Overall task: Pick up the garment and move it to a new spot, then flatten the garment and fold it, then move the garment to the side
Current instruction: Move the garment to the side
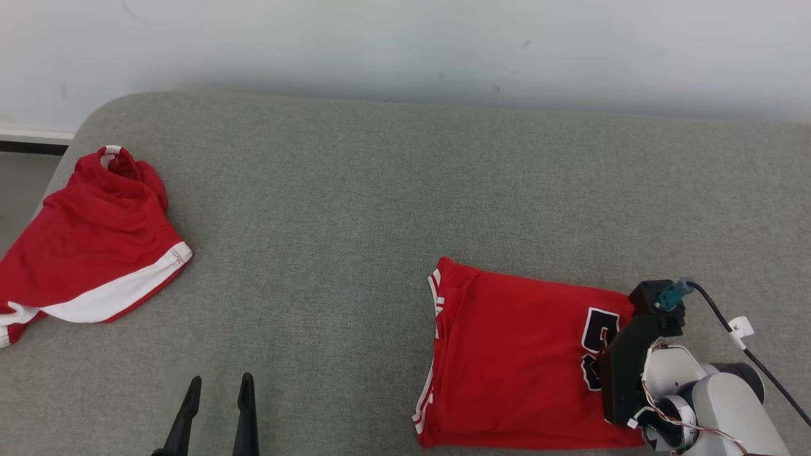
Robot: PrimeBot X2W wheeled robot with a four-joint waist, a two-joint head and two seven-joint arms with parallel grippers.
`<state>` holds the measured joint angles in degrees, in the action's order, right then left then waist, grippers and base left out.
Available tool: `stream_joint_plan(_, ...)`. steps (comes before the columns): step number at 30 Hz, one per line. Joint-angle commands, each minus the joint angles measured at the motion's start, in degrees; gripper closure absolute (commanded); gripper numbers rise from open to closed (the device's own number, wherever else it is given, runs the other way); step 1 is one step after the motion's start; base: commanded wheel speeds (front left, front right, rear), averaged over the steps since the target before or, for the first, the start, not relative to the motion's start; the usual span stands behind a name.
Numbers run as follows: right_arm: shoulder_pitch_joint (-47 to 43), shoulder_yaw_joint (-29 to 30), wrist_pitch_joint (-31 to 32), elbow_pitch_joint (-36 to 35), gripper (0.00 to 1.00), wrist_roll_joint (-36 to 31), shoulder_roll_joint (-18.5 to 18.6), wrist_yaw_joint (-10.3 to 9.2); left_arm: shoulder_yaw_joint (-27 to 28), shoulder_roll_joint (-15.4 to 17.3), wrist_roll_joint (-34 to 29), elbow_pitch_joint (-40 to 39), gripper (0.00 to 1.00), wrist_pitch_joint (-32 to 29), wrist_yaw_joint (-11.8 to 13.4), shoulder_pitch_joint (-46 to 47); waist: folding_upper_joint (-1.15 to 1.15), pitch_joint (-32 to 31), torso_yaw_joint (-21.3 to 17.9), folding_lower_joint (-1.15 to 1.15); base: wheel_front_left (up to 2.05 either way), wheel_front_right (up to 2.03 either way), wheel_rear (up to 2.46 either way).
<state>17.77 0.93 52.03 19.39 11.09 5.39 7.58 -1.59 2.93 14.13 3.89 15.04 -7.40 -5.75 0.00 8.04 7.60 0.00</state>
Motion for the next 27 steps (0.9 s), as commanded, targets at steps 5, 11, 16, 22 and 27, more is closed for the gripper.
stream_joint_plan(5, 1.69, -5.82, 1.70, -2.49, 1.00, -0.62, 7.46, -0.22, -0.47, -0.05, -0.05, -1.18, 0.00, 0.18, 0.00, 2.24, 0.00, 3.39, -2.09, 0.00, 0.00, 0.00, 0.00)
stream_joint_plan(11, 5.40, -11.76, 4.29, -8.12, 1.00, 1.09, 16.47, -0.17, -1.11, -0.05, -1.98, -2.53, 0.00, 0.18, -0.04, 5.17, 0.00, 8.19, -7.01, 0.00, 0.00, 0.00, 0.00)
stream_joint_plan(16, 9.09, -13.35, 4.18, -10.53, 1.00, 1.32, 22.72, -0.17, -2.17, 0.74, -4.01, -3.64, 0.00, 0.18, -0.07, 8.91, 0.00, 12.16, -12.12, 0.00, 0.00, 0.00, 0.00)
stream_joint_plan(22, 14.73, -12.12, 0.29, -9.09, 1.00, 0.68, 27.14, -0.17, -4.14, 3.51, -5.20, -6.41, 0.00, 0.17, -0.07, 13.94, 0.00, 17.26, -17.51, 0.00, 0.00, 0.00, 0.00)
stream_joint_plan(27, 19.15, -10.80, -4.31, -6.37, 1.00, 0.39, 29.16, -0.17, -5.64, 5.87, -6.14, -8.72, 0.00, 0.17, -0.04, 16.93, 0.00, 21.04, -20.96, 0.00, 0.00, 0.00, 0.00)
